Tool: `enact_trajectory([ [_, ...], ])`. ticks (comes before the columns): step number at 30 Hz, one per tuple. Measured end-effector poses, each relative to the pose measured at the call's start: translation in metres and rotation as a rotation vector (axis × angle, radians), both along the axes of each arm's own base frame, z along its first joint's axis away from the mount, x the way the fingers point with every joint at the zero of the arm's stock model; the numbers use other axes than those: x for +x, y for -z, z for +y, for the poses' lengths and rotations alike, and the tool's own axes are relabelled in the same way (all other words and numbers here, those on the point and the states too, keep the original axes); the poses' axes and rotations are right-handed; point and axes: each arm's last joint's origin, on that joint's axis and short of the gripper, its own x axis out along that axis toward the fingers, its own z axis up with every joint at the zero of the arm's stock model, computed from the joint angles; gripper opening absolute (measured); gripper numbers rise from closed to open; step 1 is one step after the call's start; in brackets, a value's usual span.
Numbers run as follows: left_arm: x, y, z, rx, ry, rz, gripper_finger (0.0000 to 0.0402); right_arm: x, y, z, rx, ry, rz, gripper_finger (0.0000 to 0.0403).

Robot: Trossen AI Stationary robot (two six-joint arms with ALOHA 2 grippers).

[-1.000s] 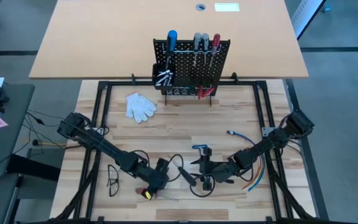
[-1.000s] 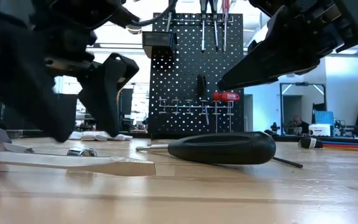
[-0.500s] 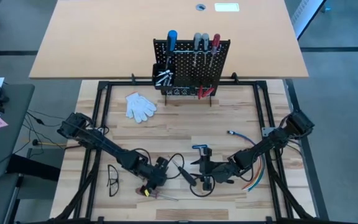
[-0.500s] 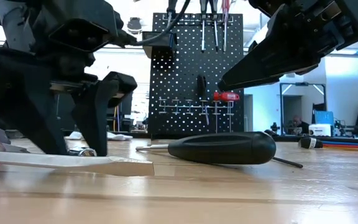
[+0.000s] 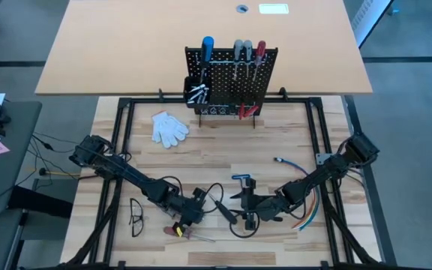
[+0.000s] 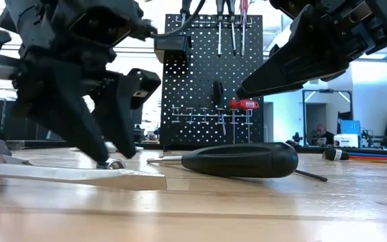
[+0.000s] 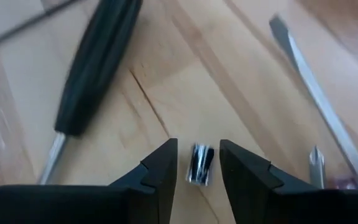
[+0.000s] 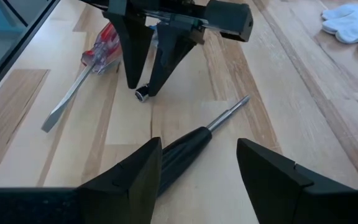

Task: Hang tools onto peg board
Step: Put the socket wrench on the pegboard bin

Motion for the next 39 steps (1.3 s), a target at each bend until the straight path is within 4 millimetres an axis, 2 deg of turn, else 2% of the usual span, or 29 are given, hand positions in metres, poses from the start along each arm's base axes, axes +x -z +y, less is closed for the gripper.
enact_trajectory([
  [8,0.005,0.016,-0.002,0.047,0.055,-0.003,0.0145,0.000,0.000,0.000,0.000,0.001,0.003,0.0216],
  [14,0.005,0.016,0.000,0.022,0.016,0.012,0.0154,0.000,0.001,0.000,-0.002,0.001,0.006,0.0216],
  [19,0.004,0.018,0.000,0.017,0.027,0.042,0.0119,0.000,0.001,0.000,-0.002,0.001,0.006,0.0216],
  [24,0.007,0.013,-0.002,0.012,0.016,0.079,0.0061,0.000,0.001,0.000,-0.001,0.001,0.005,0.0216],
  [26,0.010,0.007,-0.004,0.038,0.013,0.116,0.0042,0.000,0.000,0.000,0.000,0.001,0.003,0.0216],
  [29,0.014,-0.008,-0.012,0.157,-0.033,0.151,0.0042,0.000,0.000,0.000,0.000,0.001,0.002,0.0216],
  [34,0.023,-0.058,-0.029,0.417,-0.179,0.064,0.0042,0.000,0.000,0.000,0.001,0.001,0.002,0.0216],
  [37,0.023,-0.077,-0.024,0.592,-0.284,0.039,0.0042,0.000,0.000,0.000,0.012,0.007,0.002,0.0216],
  [39,0.025,-0.090,-0.009,0.663,-0.389,-0.017,0.0042,-0.001,0.000,0.001,0.014,0.003,0.002,0.0216],
])
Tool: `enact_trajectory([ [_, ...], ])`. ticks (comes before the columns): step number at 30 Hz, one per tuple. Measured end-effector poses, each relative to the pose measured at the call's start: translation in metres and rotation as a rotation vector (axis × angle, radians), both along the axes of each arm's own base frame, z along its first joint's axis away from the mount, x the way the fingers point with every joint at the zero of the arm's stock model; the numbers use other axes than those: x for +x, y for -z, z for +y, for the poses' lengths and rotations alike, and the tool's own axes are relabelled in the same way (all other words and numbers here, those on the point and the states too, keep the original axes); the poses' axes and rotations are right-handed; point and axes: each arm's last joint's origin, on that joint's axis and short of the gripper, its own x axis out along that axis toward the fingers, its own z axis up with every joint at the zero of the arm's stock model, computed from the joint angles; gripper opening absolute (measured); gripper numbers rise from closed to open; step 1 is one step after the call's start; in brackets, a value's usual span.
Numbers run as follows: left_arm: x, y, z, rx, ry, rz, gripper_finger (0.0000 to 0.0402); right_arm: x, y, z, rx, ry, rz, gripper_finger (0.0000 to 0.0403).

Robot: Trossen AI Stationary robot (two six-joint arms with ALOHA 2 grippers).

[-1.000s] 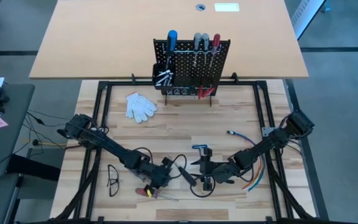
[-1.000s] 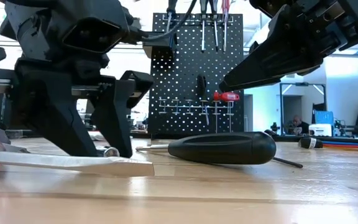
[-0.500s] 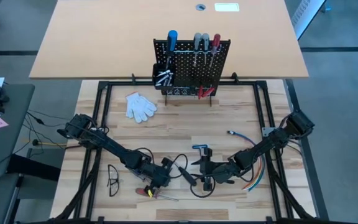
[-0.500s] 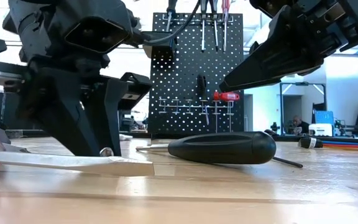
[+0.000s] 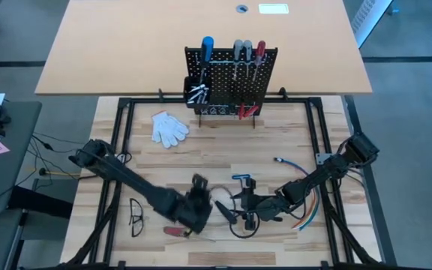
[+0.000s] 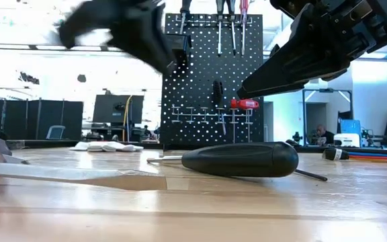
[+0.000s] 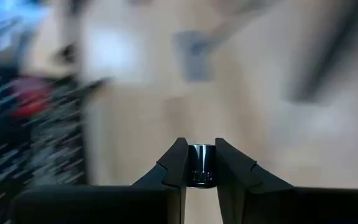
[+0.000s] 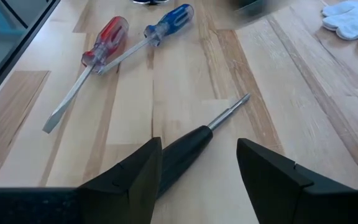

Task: Hang tools onto peg board
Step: Put the socket wrench on the pegboard bin, then hang the black screwdriver on the pegboard

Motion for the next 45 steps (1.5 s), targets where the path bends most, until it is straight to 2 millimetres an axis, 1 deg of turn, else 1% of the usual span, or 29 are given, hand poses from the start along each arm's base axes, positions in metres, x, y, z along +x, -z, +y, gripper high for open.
enact_trajectory([
  [4,-0.001,-0.033,0.040,0.069,-0.206,-0.161,0.0042,-0.001,0.000,0.003,0.000,-0.009,0.000,0.0216],
  [6,-0.006,-0.053,0.059,0.082,-0.289,-0.241,0.0042,-0.002,0.000,0.004,0.000,-0.014,0.000,0.0216],
  [10,-0.021,-0.099,0.096,0.070,-0.417,-0.413,0.0042,-0.004,0.000,0.007,0.000,-0.022,0.001,0.0216],
  [13,-0.032,-0.128,0.124,0.042,-0.471,-0.522,0.0042,-0.005,0.000,0.009,0.001,-0.030,-0.001,0.0216],
  [15,-0.038,-0.146,0.144,-0.009,-0.472,-0.591,0.0042,-0.006,0.000,0.010,0.001,-0.035,0.000,0.0216],
  [18,-0.041,-0.162,0.174,-0.081,-0.447,-0.691,0.0042,-0.006,0.000,0.010,0.001,-0.035,0.001,0.0216],
  [23,-0.040,-0.166,0.213,-0.138,-0.386,-0.792,0.0042,-0.006,0.000,0.010,0.000,-0.034,0.000,0.0216],
  [27,-0.039,-0.162,0.243,-0.157,-0.461,-0.826,0.0049,-0.006,0.000,0.010,-0.002,-0.035,0.005,0.0216],
  [29,-0.042,-0.159,0.252,-0.159,-0.499,-0.816,0.0055,-0.006,0.000,0.010,-0.003,-0.035,0.006,0.0216],
  [35,-0.046,-0.157,0.261,-0.163,-0.536,-0.807,0.0074,-0.006,0.001,0.010,-0.007,-0.035,0.011,0.0216],
  [37,-0.047,-0.159,0.263,-0.177,-0.550,-0.837,0.0085,-0.006,0.001,0.010,-0.009,-0.035,0.015,0.0216],
  [42,-0.051,-0.160,0.267,-0.171,-0.569,-0.846,0.0133,-0.006,0.001,0.010,-0.008,-0.035,0.013,0.0216],
  [45,-0.058,-0.168,0.268,-0.150,-0.597,-0.874,0.0165,-0.006,0.001,0.010,-0.007,-0.035,0.012,0.0216],
])
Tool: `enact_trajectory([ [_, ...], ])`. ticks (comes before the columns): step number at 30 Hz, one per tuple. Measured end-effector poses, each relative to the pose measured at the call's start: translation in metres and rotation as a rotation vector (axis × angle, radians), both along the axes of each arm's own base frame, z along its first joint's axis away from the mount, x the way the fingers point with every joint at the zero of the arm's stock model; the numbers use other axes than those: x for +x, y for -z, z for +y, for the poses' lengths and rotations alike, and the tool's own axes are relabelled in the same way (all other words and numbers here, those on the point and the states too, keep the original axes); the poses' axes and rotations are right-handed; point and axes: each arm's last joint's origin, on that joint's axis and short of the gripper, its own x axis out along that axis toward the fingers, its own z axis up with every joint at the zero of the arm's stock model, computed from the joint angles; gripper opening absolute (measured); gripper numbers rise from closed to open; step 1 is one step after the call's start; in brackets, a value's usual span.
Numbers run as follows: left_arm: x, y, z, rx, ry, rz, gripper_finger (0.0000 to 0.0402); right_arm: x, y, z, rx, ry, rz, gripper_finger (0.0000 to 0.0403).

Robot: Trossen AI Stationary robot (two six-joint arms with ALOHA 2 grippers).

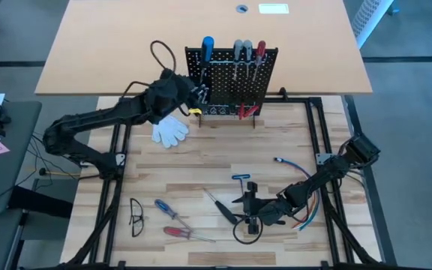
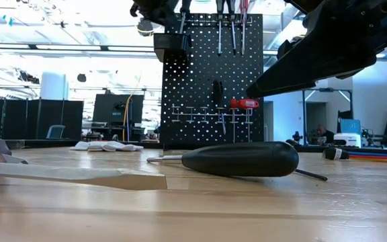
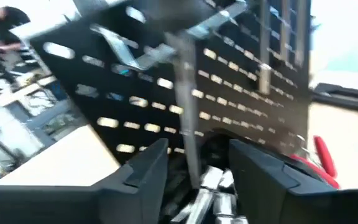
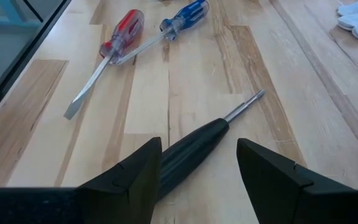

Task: Hang tools onto peg board
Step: Hang the black screwdriver on the pegboard

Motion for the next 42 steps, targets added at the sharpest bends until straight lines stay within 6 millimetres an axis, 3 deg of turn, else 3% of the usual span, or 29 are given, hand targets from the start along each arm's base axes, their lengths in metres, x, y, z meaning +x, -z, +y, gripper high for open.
enact_trajectory([
  [3,-0.015,-0.012,-0.005,0.024,-0.009,-0.004,0.0187,0.000,0.000,0.000,-0.001,0.000,0.001,0.0216],
  [7,-0.039,-0.022,-0.029,0.005,0.051,0.043,0.0190,-0.001,0.000,0.002,0.000,-0.007,0.001,0.0216],
  [11,-0.059,-0.010,-0.060,-0.103,0.129,0.139,0.0172,-0.001,0.000,0.002,-0.001,-0.007,0.001,0.0216],
  [15,-0.069,0.030,-0.097,-0.179,0.258,0.258,0.0150,-0.004,-0.002,0.006,-0.010,-0.032,-0.007,0.0216],
  [19,-0.072,0.087,-0.140,-0.217,0.491,0.345,0.0128,-0.015,-0.033,0.020,-0.034,-0.112,-0.108,0.0216],
  [26,-0.068,0.181,-0.202,-0.230,0.797,0.211,0.0116,-0.038,-0.067,0.025,-0.069,-0.140,-0.189,0.0216],
  [32,-0.049,0.226,-0.224,-0.212,0.901,0.136,0.0116,-0.040,-0.081,0.037,-0.055,-0.281,-0.313,0.0216],
  [37,-0.005,0.248,-0.230,-0.291,1.040,0.194,0.0122,-0.037,-0.078,0.034,-0.063,-0.283,-0.300,0.0216],
  [42,0.040,0.254,-0.227,-0.262,1.049,0.336,0.0157,-0.036,-0.073,0.030,-0.044,-0.264,-0.287,0.0216],
])
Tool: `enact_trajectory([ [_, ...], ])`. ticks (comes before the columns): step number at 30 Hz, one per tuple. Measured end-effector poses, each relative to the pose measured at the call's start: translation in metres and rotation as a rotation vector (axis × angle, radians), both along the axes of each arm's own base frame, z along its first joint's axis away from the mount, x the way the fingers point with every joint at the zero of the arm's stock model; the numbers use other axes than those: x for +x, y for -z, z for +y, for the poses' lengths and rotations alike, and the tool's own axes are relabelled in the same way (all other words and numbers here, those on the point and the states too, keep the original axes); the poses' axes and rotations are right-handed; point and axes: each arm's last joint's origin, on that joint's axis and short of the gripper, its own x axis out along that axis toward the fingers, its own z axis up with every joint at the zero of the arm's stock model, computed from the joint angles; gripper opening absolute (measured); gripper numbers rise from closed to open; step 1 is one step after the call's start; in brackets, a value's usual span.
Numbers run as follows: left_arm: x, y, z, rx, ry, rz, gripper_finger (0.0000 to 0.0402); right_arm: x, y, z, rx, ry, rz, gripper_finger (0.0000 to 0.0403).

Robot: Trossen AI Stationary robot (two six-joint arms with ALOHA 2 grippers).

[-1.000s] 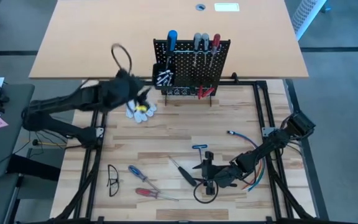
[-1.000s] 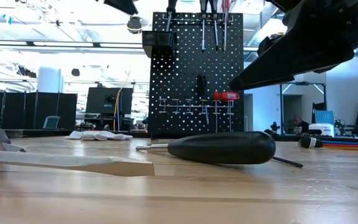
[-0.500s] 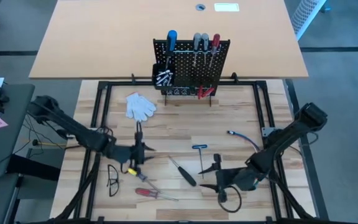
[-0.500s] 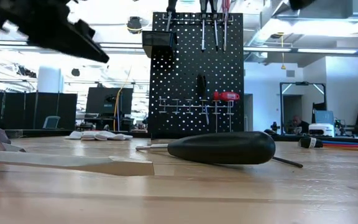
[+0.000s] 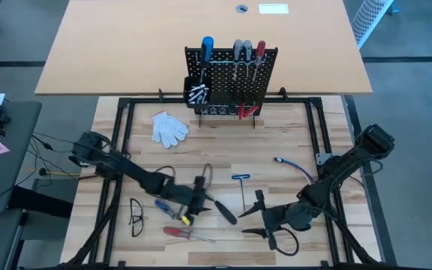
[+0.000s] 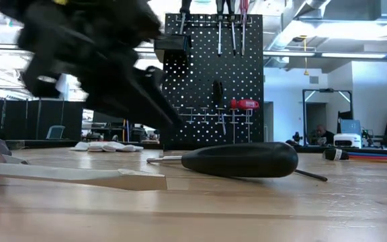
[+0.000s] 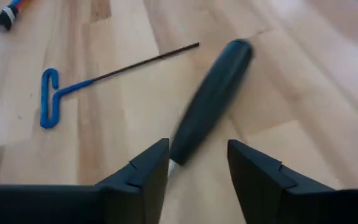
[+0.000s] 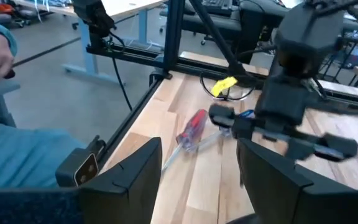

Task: Hang tools onto peg board
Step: Hang the black screwdriver on the pegboard

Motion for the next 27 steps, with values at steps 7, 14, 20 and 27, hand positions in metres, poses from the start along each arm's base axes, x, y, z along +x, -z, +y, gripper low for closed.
enact_trajectory([
  [7,0.030,-0.001,0.015,0.130,-0.026,0.240,0.0221,-0.002,0.007,-0.002,0.017,0.008,0.022,0.0216],
  [14,0.037,0.021,0.034,0.103,0.009,0.366,0.0208,-0.002,0.007,-0.002,0.027,0.010,0.023,0.0216],
  [20,0.039,0.023,0.040,0.052,0.013,0.373,0.0114,-0.001,0.007,-0.004,0.030,0.017,0.024,0.0216],
  [27,0.041,0.023,0.040,0.017,-0.033,0.348,0.0020,0.000,0.008,-0.005,0.024,0.026,0.035,0.0216],
])
